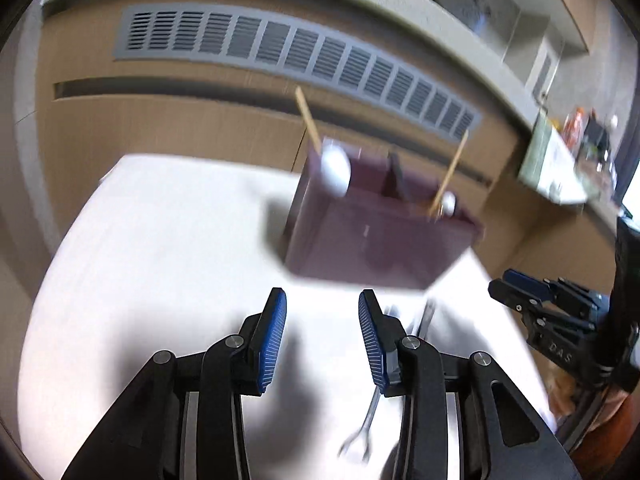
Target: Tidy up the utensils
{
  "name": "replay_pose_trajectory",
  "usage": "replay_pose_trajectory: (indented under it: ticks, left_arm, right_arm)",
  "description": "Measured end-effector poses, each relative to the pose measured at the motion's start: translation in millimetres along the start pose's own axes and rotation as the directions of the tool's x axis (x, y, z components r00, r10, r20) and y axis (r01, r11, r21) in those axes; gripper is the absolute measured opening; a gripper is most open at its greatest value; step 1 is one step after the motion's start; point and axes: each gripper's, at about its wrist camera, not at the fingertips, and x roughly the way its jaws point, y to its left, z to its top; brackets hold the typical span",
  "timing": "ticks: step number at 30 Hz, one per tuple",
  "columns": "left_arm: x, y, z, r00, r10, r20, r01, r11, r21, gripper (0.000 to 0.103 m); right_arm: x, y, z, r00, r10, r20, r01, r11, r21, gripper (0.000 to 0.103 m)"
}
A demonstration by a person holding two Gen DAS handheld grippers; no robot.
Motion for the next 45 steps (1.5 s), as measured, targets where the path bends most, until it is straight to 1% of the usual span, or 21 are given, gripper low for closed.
replay_pose_trajectory:
  ticks: [1,3,4,5,6,8,10,13,14,15,17,19,20,21,23,29,32,34,37,42,45]
  left_arm:
    - [-5,1,-9,1.000,0.022,-0.010,-0.022,1.000,0.011,0.039]
    - [-16,6,-23,0.996,0.083,-0.018,-0.082,0.996,0.021,0.039]
    - [-20,9,-26,0.995,0.102,-0.021,-0.101,0.995,0.022,0.039]
    - [-24,12,-30,0.992,0.124,-0.023,-0.124,0.992,0.021,0.039]
    - [-28,15,-34,0.989,0.146,-0.022,-0.145,0.989,0.015,0.039]
    - [-35,22,-38,0.987,0.161,-0.023,-0.162,0.987,-0.005,0.039]
    - [-39,29,-42,0.987,0.159,-0.028,-0.160,0.987,-0.029,0.039]
    - [-42,34,-45,0.986,0.163,-0.037,-0.164,0.986,-0.037,0.039]
    - [-43,36,-46,0.986,0.163,-0.040,-0.165,0.986,-0.037,0.039]
    - [-44,37,-48,0.986,0.162,-0.043,-0.164,0.986,-0.038,0.039]
    - [-43,41,-51,0.986,0.160,-0.056,-0.162,0.986,-0.044,0.039]
    - [-41,44,-53,0.984,0.163,-0.069,-0.167,0.985,-0.054,0.039]
    - [-39,45,-53,0.984,0.162,-0.076,-0.167,0.984,-0.061,0.039]
    - [-38,45,-54,0.984,0.158,-0.081,-0.163,0.984,-0.067,0.039]
    - [-35,44,-54,0.985,0.149,-0.089,-0.155,0.985,-0.069,0.039]
    - [-21,32,-56,0.986,0.101,-0.136,-0.109,0.993,-0.050,0.039]
    - [-11,18,-54,0.986,0.047,-0.161,-0.052,0.998,-0.027,0.039]
    - [-2,5,-49,0.985,0.006,-0.175,-0.003,1.000,0.015,0.039]
    - [14,-19,-44,0.978,-0.039,-0.206,0.057,0.995,0.083,0.039]
    - [29,-52,-48,0.965,-0.063,-0.253,0.108,0.980,0.166,0.039]
    - [32,-66,-54,0.962,-0.071,-0.263,0.129,0.969,0.211,0.039]
  right_arm:
    - [1,4,-11,0.999,0.020,-0.033,-0.019,1.000,0.011,0.027]
    - [-1,13,-27,0.991,0.117,-0.059,-0.116,0.993,0.025,0.027]
    - [-4,21,-34,0.980,0.189,-0.062,-0.188,0.982,0.026,0.027]
    - [-7,28,-38,0.971,0.232,-0.064,-0.231,0.973,0.026,0.027]
    - [-7,38,-43,0.964,0.252,-0.079,-0.251,0.968,0.028,0.026]
    - [-3,53,-46,0.964,0.241,-0.111,-0.239,0.970,0.037,0.026]
    - [7,63,-46,0.959,0.243,-0.149,-0.236,0.970,0.062,0.026]
    - [28,70,-44,0.948,0.235,-0.213,-0.209,0.968,0.140,0.026]
    - [33,71,-44,0.949,0.223,-0.224,-0.192,0.970,0.152,0.026]
    - [33,73,-44,0.957,0.194,-0.215,-0.165,0.975,0.147,0.025]
    - [33,77,-42,0.970,0.119,-0.213,-0.100,0.990,0.096,0.019]
    - [31,73,-44,0.971,0.118,-0.208,-0.102,0.991,0.086,0.012]
    - [31,70,-46,0.969,0.129,-0.211,-0.112,0.989,0.093,0.010]
    - [29,64,-48,0.967,0.150,-0.208,-0.130,0.986,0.109,0.009]
    - [26,52,-53,0.967,0.151,-0.205,-0.126,0.984,0.129,0.009]
    - [12,1,-78,0.977,0.082,-0.196,-0.041,0.978,0.203,0.009]
    - [6,-19,-88,0.981,0.037,-0.188,0.006,0.975,0.223,0.009]
    - [5,-28,-93,0.983,0.059,-0.173,-0.015,0.969,0.248,0.013]
    - [3,-36,-98,0.981,0.112,-0.157,-0.065,0.959,0.276,0.013]
    - [-1,-40,-106,0.980,0.152,-0.124,-0.113,0.953,0.280,0.013]
    - [-1,-39,-108,0.980,0.176,-0.095,-0.141,0.946,0.293,0.013]
